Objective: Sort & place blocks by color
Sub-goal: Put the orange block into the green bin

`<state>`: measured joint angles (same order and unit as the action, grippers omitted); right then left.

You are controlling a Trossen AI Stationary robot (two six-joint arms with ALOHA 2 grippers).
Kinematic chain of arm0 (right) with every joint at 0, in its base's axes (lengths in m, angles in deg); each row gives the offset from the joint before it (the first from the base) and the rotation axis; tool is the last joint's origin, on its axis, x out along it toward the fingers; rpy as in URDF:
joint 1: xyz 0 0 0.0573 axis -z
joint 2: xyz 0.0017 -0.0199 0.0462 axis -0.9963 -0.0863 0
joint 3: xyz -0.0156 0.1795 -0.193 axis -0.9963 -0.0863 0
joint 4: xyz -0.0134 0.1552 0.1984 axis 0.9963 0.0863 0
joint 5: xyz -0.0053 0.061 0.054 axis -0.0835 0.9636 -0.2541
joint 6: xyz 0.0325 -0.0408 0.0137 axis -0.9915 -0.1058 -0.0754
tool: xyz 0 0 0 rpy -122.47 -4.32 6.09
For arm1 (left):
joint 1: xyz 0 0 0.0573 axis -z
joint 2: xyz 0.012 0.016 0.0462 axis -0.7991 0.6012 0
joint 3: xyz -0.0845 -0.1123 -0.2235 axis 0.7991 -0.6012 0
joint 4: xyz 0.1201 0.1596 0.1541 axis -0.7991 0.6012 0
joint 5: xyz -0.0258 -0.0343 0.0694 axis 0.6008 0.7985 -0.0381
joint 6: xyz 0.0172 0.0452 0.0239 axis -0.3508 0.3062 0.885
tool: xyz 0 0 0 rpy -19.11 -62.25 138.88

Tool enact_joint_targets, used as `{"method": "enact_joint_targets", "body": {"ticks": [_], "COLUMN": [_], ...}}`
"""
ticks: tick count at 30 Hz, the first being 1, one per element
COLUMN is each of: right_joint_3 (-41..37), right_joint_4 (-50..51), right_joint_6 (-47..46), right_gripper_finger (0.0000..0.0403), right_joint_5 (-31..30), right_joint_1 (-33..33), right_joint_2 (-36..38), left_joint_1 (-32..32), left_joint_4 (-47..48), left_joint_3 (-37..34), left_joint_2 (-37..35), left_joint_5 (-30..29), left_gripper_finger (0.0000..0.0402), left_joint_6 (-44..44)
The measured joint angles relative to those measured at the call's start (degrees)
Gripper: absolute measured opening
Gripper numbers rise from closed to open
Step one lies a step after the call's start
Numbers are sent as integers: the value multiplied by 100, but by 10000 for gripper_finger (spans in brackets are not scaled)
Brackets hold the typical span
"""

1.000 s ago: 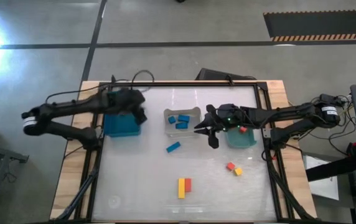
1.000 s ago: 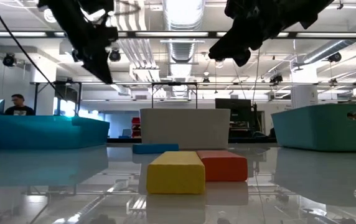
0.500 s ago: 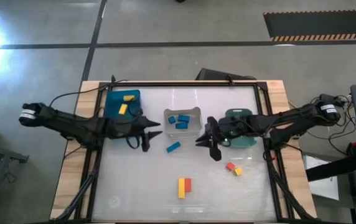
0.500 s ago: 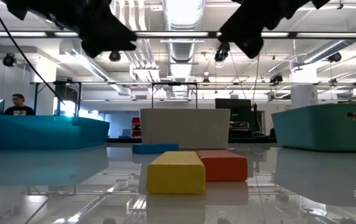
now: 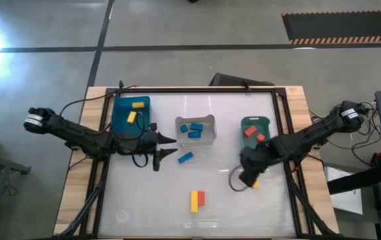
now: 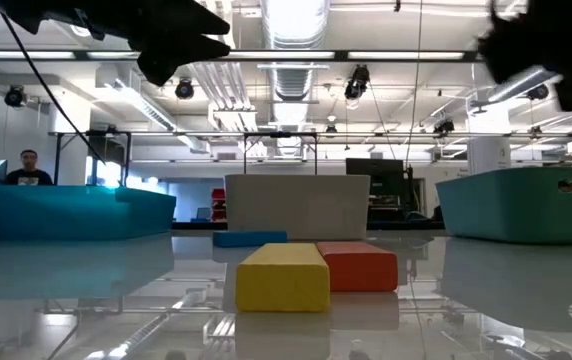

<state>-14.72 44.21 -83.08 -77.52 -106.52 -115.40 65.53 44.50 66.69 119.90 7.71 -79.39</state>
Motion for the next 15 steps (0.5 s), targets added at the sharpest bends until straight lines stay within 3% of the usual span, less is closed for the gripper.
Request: {"method": "enact_joint_targets", "body": {"ticks": [6,15], "right_joint_3": [-19,-15], "right_joint_4": [690,368], "right_joint_6": [-1148,-1169], "right_gripper_finger": [82,174], "right_joint_5": [-203,-362], "right_joint_1": [-518,-516], "right_joint_2": [0,-482], "left_joint_1": [0,0], "left_joint_4": [-18,-21], "left_joint_3": [-2,-11], "left_joint_2": [52,52], "left_joint_5": [1,1], "left_gripper_finger": [158,158], "left_joint_6": [0,0]}}
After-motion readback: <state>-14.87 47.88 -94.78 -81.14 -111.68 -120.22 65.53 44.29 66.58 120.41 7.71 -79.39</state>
